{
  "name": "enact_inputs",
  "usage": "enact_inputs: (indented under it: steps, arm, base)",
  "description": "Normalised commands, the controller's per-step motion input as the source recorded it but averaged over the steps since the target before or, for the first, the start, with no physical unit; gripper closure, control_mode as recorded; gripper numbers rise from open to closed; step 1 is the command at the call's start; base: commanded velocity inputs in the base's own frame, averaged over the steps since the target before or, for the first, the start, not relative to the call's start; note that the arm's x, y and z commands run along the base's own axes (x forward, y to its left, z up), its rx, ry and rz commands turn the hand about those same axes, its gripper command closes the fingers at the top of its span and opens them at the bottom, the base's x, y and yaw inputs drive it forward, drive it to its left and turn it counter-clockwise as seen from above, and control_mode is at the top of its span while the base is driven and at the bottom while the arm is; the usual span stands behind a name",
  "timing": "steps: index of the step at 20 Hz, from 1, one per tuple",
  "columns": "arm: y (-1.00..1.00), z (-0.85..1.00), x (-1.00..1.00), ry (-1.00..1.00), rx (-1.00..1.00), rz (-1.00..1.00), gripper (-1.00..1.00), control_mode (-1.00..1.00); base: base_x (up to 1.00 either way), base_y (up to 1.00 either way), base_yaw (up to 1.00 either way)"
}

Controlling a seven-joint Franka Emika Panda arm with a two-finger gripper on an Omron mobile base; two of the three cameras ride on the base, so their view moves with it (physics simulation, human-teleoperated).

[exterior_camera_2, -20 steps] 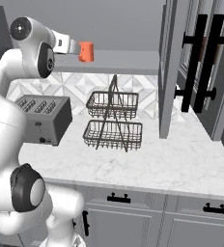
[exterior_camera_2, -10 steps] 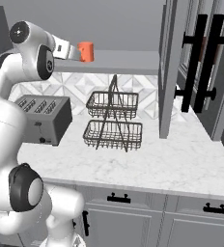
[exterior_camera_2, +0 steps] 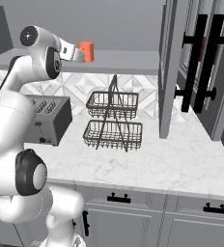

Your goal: Gather all objects into one cabinet and sort the glasses and bowls to opposite sides.

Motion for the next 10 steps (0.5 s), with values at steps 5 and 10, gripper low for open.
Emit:
enact_inputs:
  steps: [5, 10]
  arm:
    - [0.00, -0.01, 0.30, 0.09, 0.01, 0.00, -1.00, -1.00]
    - [0.00, -0.01, 0.51, 0.02, 0.00, 0.00, -1.00, -1.00]
  base:
    - [0.00, 0.00, 0.00]
    - [0.00, 0.00, 0.00]
